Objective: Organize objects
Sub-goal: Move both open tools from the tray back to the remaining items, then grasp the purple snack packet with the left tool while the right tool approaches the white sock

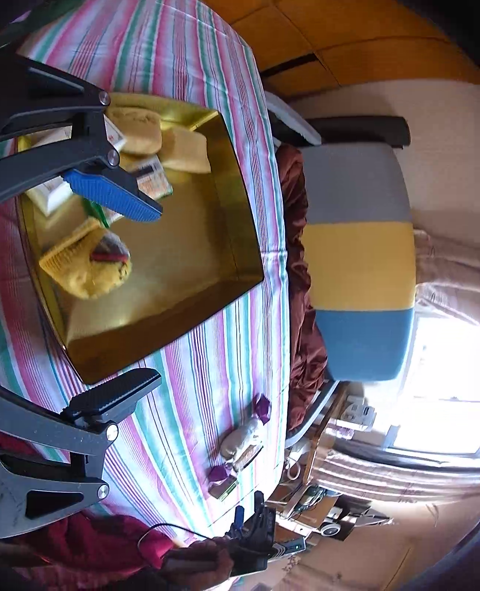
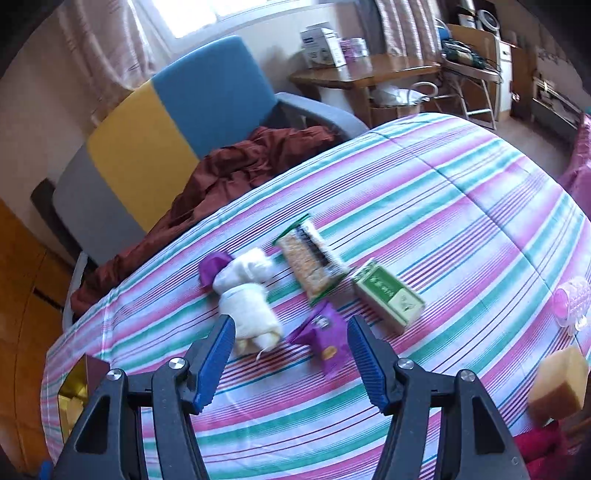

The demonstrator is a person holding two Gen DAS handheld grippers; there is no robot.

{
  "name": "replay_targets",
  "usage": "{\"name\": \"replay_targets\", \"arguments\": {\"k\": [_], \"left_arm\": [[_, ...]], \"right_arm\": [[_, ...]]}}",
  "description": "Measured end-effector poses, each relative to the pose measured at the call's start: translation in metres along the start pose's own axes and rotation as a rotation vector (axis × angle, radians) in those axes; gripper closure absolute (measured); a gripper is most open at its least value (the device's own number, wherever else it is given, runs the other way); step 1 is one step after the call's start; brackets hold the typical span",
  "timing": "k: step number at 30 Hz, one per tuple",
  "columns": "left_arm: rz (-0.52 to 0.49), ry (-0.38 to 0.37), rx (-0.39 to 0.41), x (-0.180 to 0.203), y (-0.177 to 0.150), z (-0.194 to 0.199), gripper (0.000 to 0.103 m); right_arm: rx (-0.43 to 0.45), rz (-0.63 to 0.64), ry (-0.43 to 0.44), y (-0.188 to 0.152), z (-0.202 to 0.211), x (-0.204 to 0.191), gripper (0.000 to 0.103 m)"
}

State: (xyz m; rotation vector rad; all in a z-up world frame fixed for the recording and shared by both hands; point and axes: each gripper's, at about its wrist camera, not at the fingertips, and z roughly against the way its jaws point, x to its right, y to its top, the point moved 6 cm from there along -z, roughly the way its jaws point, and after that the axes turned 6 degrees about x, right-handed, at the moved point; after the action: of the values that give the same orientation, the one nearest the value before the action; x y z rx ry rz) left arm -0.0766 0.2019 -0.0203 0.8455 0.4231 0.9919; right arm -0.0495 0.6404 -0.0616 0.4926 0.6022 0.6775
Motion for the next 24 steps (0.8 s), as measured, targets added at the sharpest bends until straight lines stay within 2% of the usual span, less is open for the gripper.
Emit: {"name": "replay_targets", "arguments": {"k": [5, 9, 11, 14, 18, 21, 24], "left_arm": [[-0.038, -0.054, -0.024, 0.033, 0.012, -0.021, 0.021], [-0.074, -0.095, -0.043, 0.067, 0.025, -0.044, 0.021], [-0.069, -0.130, -0.066, 0.086, 0.032, -0.059, 0.021], [-0.091, -0.173, -0.083, 0.115, 0.045, -0.085, 0.021], [-0.101, -0.209, -0.114, 0.144, 0.068, -0.127, 0.021], [-0.121, -0.213, -0.119, 0.160, 0.087, -0.162, 0.021], [-0.094, -0.214, -0.142, 0.165, 0.101, -0.200, 0.023]], "right_arm": [[0.039, -0.132, -0.050, 0.019, -0.014, 0.041, 0.039], [0.075, -0.249, -0.072, 0.017, -0.023, 0.068, 0.039], [0.068, -0.309, -0.037, 0.017, -0.022, 0.077, 0.039], [0.088, -0.312, -0.040, 0.020, -0.017, 0.080, 0.039], [0.039, -0.315, 0.013, 0.016, -0.023, 0.071, 0.039], [0.027, -0.274, 0.046, 0.016, -0.024, 0.059, 0.039], [0.006, -0.234, 0.084, 0.014, -0.026, 0.047, 0.039]]}}
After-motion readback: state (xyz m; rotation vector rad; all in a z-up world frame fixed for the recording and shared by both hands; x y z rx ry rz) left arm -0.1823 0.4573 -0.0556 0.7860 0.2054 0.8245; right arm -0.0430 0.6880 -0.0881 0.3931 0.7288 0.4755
